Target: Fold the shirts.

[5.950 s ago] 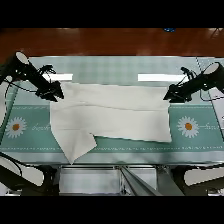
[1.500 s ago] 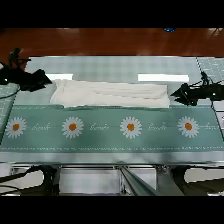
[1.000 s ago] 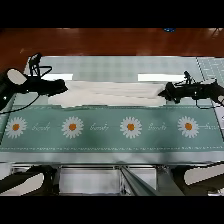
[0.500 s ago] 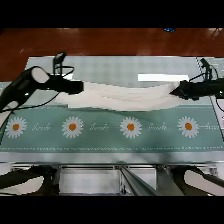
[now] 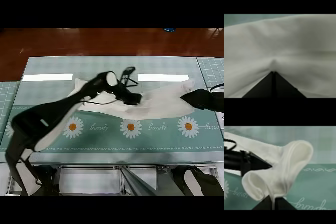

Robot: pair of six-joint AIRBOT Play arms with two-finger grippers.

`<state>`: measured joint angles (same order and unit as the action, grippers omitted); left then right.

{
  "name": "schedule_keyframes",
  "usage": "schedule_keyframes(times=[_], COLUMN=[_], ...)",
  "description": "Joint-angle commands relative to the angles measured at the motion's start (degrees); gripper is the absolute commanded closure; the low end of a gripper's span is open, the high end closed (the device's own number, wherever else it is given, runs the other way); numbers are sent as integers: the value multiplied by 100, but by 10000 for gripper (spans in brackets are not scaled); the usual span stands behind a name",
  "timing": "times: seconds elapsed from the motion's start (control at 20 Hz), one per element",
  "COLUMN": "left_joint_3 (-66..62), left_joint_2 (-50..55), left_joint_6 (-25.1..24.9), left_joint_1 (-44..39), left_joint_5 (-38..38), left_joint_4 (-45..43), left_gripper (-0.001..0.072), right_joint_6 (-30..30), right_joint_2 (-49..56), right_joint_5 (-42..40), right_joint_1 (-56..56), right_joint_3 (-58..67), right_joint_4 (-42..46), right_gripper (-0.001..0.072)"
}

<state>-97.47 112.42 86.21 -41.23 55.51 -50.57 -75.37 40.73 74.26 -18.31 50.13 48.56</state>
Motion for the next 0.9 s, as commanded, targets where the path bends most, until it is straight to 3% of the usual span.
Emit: schedule_keyframes(times=[0.0, 0.2, 0.45, 0.65, 0.85], left_joint_3=[-597, -695, -815, -645, 610], left_joint_2=[673, 638, -96, -1377, -3316], left_joint_6=[4, -48, -352, -348, -343], left_joint_1=[-780, -721, 1010, 2439, 3447], left_joint_5=[278, 588, 1766, 2376, 1805], left_joint_4=[566, 573, 271, -802, -2339], left_gripper=[685, 685, 685, 684, 685], right_joint_6=[-63, -46, -17, -35, -28], right_joint_2=[-317, -315, -98, 706, 2371], right_joint_5=[120, 105, -13, -1182, -2312], right_joint_1=[-4, -4, 181, 1714, 3316], right_joint_3=[-33, -33, -31, 33, 1058], right_joint_4=[-435, -496, -876, -979, -981], right_gripper=[687, 687, 687, 687, 687])
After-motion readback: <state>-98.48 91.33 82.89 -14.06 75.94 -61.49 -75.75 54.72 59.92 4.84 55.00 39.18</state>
